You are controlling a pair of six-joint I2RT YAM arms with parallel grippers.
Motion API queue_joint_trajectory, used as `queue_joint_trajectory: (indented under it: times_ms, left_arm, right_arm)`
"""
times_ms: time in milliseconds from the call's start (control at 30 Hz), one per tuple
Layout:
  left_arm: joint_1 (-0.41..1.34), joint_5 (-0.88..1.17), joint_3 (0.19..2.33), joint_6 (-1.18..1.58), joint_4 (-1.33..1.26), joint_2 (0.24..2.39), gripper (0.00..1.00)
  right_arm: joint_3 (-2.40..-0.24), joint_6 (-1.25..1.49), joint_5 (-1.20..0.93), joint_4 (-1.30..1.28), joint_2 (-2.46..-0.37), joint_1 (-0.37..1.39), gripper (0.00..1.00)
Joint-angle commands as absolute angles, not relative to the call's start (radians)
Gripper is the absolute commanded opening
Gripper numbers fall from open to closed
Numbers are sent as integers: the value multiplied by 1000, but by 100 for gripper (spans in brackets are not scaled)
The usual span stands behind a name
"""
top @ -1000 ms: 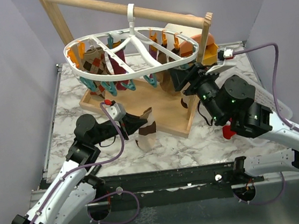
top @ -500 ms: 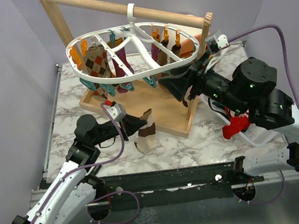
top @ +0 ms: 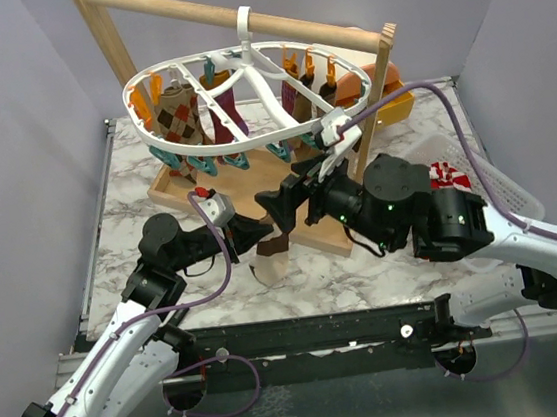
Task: Clip the socks to the hanger
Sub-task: Open the clamp at the hanger.
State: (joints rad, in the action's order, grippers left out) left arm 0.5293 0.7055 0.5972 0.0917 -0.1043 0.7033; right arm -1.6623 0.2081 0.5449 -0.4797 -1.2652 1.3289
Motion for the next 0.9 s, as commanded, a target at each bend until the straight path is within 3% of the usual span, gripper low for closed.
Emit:
queue_joint_trajectory:
  times_ms: [0,233,867]
  left_arm:
    - [529,685,597,90,-102,694,0]
    - [529,678,599,92,-102,689,0]
    - [529,678,596,99,-129,689,0]
  right_arm:
    - [-1663,139,852,-362,-1307,1420,86]
    - [-1652,63,1108,-208,-1346,1465,84]
    - [-1788,-118,1190,-128,-1468,1465,78]
